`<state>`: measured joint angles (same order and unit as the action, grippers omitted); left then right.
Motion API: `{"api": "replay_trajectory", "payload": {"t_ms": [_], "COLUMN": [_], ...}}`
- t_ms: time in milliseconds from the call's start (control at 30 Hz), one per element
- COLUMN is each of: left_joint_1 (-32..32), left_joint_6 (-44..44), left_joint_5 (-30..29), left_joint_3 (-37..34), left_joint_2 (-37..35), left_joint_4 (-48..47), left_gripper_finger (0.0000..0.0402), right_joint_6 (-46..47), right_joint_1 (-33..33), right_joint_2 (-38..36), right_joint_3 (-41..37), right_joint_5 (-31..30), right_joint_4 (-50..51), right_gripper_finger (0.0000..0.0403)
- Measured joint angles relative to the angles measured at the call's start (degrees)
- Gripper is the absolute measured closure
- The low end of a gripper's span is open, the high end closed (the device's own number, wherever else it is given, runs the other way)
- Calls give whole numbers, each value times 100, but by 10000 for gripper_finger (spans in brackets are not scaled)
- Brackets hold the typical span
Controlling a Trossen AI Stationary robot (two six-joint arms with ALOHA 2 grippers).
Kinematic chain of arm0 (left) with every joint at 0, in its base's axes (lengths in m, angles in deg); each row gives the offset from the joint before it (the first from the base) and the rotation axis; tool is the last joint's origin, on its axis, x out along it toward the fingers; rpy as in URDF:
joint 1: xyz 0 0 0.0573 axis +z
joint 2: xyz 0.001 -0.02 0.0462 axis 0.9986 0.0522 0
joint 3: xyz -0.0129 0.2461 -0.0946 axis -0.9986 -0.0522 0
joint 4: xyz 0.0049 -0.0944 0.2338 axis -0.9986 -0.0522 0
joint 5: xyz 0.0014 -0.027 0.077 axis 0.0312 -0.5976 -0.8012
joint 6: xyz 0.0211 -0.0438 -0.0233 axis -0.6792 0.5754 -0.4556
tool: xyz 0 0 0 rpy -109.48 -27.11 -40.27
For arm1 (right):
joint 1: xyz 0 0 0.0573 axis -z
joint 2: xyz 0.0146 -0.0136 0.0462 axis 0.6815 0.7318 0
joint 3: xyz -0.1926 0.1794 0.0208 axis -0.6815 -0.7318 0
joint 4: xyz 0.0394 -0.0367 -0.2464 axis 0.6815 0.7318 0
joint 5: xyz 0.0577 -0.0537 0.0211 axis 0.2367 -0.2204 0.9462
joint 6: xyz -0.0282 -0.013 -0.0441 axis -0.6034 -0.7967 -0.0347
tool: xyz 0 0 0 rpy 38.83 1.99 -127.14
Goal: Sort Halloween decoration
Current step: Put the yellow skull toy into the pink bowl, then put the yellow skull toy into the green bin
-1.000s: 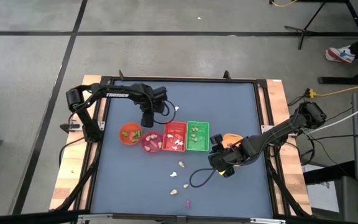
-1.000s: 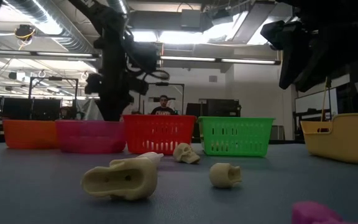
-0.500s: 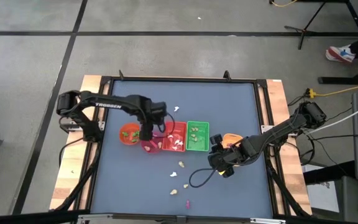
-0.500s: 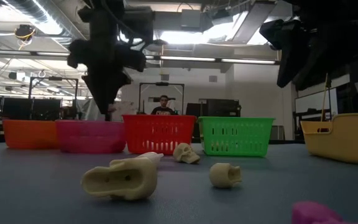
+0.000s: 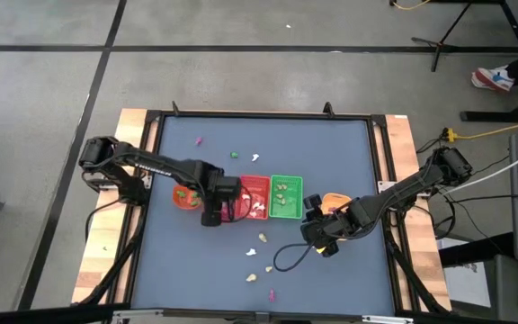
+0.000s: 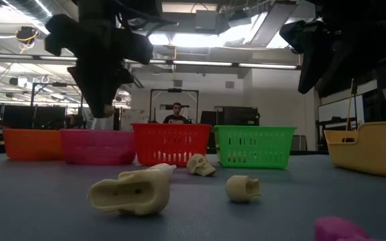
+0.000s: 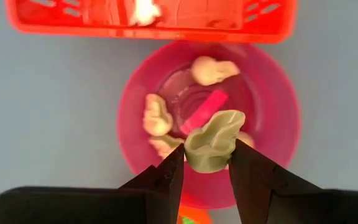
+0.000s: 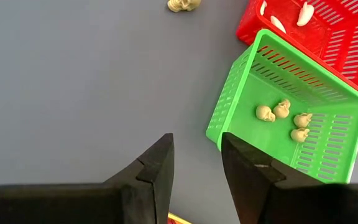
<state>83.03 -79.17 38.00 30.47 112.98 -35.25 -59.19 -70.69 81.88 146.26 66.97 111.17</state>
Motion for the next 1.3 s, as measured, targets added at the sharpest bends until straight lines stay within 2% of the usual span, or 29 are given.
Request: {"api": "replay_trajectory", "payload": {"t_ms": [200, 433, 567, 767, 867, 1100, 1300], "left_joint_1": [-288, -338, -337, -312, -309, -305, -305], "left_joint_6": [16, 436, 444, 444, 442, 444, 444], "left_joint_5": [-1, -93, -414, -668, -808, -912, -910], "left_joint_3": [0, 0, 2, 2, 1, 2, 7], "left_joint_2": [0, 0, 0, 0, 0, 4, 4], "left_joint_4": [35, 241, 240, 241, 241, 298, 364], "left_gripper_finger": [305, 303, 280, 222, 207, 205, 206], "right_joint_6": [0, 0, 0, 2, 3, 4, 0], "right_joint_1": [0, 0, 0, 2, 2, -52, -216], "right_joint_2": [0, 0, 0, 0, 0, 428, 1034], "right_joint_3": [0, -1, -1, 1, -1, 1, -1], "right_joint_5": [0, 0, 0, 56, 444, 1405, 1501], "right_joint_4": [-2, -5, -207, -1045, -1634, -3162, -4007], "right_gripper_finger": [269, 269, 269, 269, 269, 269, 269]}}
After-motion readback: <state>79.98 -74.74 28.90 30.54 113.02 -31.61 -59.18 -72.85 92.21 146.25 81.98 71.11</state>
